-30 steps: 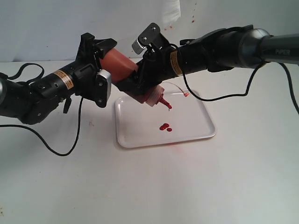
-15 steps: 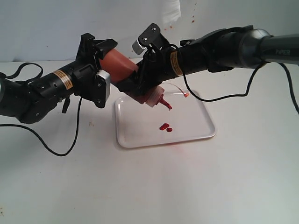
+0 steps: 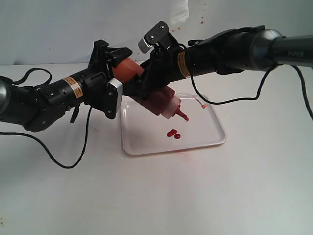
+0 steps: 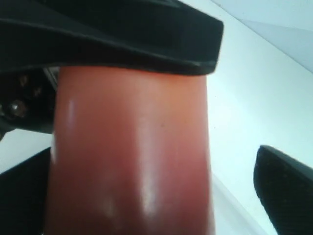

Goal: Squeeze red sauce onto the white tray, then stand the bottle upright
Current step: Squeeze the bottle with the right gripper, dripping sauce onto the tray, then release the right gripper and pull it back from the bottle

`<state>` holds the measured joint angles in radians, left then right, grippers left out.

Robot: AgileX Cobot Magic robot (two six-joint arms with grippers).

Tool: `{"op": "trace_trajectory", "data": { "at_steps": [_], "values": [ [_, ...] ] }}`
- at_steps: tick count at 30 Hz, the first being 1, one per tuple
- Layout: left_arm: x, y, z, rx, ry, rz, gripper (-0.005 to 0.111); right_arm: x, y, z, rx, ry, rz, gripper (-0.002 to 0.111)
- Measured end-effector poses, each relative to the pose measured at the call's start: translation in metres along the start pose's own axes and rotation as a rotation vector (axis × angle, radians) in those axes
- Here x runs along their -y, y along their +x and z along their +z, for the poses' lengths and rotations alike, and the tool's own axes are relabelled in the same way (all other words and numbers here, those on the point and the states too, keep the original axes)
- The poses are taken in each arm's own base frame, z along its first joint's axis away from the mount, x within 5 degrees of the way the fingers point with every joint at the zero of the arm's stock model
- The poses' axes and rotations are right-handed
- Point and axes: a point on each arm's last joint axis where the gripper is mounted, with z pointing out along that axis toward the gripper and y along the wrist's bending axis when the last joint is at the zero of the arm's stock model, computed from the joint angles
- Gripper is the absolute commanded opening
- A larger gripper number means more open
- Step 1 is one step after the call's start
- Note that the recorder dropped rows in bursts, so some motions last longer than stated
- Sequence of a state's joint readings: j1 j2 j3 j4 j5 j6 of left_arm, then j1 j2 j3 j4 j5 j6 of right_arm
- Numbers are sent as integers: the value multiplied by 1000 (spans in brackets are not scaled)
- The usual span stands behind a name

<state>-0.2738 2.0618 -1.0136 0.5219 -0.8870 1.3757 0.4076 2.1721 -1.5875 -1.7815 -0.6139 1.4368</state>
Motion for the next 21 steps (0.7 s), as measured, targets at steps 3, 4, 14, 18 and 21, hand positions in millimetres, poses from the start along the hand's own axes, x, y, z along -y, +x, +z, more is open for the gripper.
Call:
{"op": "trace_trajectory", "data": {
  "at_steps": [3, 4, 14, 18, 21],
  "values": [
    [0, 2, 0, -17, -1, -16, 0, 1, -1, -1, 5, 8, 6, 92],
    [0, 3, 0, -29, -1, -27, 0, 1, -4, -3, 10, 16, 2, 92],
    [3, 8, -1, -96, 18, -84, 0, 16, -33, -45, 95, 82, 20, 92],
    [4, 8, -2, -101, 23, -90, 0, 12, -43, -54, 119, 74, 6, 92],
    [4, 9, -2, -107, 22, -95, 0, 11, -48, -58, 130, 72, 12, 92]
  ]
}}
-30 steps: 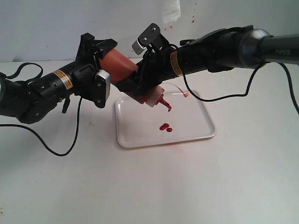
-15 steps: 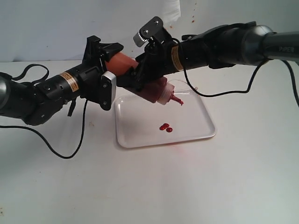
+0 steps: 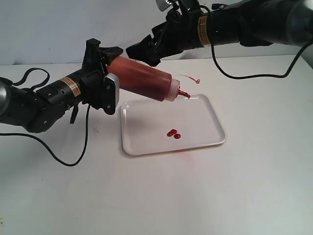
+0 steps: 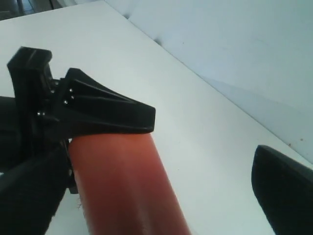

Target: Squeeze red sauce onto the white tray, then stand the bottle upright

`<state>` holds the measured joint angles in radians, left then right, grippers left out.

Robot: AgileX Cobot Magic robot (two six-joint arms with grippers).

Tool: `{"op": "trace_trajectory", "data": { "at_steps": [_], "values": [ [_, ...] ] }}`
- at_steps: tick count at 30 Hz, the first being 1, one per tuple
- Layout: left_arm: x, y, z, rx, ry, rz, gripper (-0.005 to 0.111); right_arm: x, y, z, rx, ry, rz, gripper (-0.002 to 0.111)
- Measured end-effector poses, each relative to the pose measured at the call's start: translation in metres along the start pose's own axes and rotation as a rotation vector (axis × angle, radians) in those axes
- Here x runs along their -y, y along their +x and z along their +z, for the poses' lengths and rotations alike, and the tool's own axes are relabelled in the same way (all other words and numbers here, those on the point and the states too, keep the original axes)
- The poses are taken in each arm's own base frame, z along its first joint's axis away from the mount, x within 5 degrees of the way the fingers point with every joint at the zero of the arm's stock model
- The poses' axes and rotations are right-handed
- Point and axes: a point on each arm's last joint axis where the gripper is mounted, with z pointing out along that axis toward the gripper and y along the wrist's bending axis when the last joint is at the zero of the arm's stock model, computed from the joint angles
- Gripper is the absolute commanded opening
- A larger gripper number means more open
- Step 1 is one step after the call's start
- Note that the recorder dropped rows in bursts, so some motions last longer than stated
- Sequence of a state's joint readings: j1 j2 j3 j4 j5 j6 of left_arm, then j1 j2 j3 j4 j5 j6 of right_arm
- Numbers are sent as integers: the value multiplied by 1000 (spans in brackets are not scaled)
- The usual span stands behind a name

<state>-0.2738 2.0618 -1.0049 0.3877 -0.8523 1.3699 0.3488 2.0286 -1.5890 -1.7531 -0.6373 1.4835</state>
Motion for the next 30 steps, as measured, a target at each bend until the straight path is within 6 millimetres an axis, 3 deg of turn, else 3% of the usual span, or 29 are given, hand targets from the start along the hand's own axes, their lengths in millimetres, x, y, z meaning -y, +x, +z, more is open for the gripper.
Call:
{"op": "trace_trajectory", "data": {
  "at_steps": [4, 8, 14, 18, 22, 30],
  "values": [
    [0, 1, 0, -8, -2, -7, 0, 3, -4, -8, 13, -6, 21, 92],
    [0, 2, 0, -27, -6, -24, 0, 21, -1, -30, 28, -46, 124, 92],
    [-2, 6, 0, -66, -20, -60, 0, 44, 16, -75, 43, -245, 294, 92],
    [-4, 7, 0, -77, -48, -72, 0, 51, 35, -93, 33, -280, 360, 92],
    [-6, 7, -1, -79, -74, -95, 0, 48, 60, -91, 0, -302, 417, 92],
    [-12, 7, -1, -72, -133, -152, 0, 40, 136, -62, -106, -363, 600, 92]
  ]
}}
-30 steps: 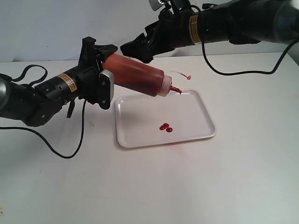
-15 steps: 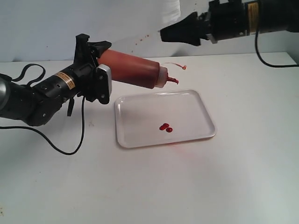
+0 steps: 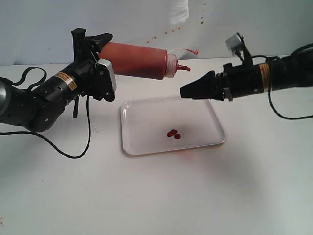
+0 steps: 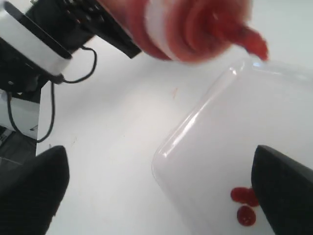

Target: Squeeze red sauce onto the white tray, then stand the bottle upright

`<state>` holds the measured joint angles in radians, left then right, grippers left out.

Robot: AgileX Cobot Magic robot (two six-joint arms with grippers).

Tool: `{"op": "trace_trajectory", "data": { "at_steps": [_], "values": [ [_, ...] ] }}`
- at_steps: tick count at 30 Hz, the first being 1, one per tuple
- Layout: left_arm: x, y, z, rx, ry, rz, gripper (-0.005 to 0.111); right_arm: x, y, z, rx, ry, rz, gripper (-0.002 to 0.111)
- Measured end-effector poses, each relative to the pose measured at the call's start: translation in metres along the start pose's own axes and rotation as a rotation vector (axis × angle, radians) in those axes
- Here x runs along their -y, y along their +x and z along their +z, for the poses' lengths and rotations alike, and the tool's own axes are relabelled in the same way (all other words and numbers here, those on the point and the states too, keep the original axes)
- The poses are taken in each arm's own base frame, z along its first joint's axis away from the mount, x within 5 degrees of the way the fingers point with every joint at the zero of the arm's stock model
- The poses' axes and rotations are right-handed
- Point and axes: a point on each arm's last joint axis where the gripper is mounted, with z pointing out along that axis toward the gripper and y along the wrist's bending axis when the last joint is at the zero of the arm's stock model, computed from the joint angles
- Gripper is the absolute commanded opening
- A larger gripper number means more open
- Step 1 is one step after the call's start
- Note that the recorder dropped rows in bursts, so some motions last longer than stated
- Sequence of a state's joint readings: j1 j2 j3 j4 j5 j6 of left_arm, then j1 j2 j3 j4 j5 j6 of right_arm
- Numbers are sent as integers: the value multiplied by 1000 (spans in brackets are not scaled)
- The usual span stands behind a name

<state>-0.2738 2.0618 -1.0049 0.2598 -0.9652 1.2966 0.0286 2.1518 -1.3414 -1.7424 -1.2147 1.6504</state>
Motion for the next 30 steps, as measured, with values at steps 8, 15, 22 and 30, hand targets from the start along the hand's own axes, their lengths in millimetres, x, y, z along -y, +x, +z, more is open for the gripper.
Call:
{"op": "trace_trajectory", "data": {
  "at_steps": [8, 15, 22, 30],
  "values": [
    [-4, 0, 0, 7, -43, -106, 0, 39, 20, 23, 190, -4, 11, 92],
    [-6, -1, 0, 19, -68, -254, 0, 34, 10, 41, 324, 25, -186, 92],
    [-7, -1, 0, 31, -78, -412, 0, 17, -1, 69, 426, 49, -389, 92],
    [-7, -1, 0, 39, -75, -615, 0, -6, -9, 102, 530, 74, -507, 92]
  ]
}}
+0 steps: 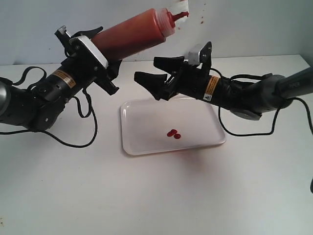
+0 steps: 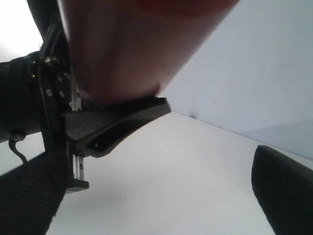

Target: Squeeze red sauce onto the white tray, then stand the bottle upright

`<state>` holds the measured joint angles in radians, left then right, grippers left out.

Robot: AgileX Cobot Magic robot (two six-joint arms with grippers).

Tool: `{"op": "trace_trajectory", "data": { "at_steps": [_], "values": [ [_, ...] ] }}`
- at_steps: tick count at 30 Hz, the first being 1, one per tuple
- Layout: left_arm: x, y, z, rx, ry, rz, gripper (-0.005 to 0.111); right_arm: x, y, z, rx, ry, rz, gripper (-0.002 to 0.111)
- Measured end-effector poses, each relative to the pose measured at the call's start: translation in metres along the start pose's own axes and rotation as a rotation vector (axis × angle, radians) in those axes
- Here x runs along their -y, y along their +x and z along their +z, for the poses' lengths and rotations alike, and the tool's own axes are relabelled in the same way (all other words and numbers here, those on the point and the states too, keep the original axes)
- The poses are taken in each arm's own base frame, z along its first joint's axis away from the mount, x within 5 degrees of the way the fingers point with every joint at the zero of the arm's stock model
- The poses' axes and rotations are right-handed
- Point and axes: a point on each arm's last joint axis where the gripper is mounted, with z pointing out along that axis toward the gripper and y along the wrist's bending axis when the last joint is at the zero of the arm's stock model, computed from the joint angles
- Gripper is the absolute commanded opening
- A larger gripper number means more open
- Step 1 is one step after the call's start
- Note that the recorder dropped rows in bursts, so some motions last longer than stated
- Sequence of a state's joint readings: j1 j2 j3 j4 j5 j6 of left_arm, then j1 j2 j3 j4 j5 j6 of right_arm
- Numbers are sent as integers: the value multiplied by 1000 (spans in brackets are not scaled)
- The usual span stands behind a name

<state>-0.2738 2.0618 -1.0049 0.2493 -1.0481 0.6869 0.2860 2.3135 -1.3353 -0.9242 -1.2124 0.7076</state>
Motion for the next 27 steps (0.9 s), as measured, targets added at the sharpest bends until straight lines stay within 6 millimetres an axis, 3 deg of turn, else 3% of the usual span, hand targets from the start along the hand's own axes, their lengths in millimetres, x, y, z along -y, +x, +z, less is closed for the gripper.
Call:
{"op": "trace_trajectory", "data": {
  "at_steps": [4, 13, 20, 23, 27],
  "values": [
    [0, 0, 0, 0, 0, -114, 0, -14, -4, 12, 13, -26, -14, 92],
    [5, -4, 0, 29, 64, -344, 0, -17, -48, 15, 157, 48, -21, 92],
    [11, -7, -1, 52, 136, -426, 0, -18, -51, 18, 176, 53, -19, 87],
    [14, -9, -1, 58, 169, -451, 0, -22, -56, 24, 174, 15, -43, 67],
    [16, -8, -2, 48, 194, -465, 0, -27, -61, 31, 169, -22, -61, 21]
  ]
}}
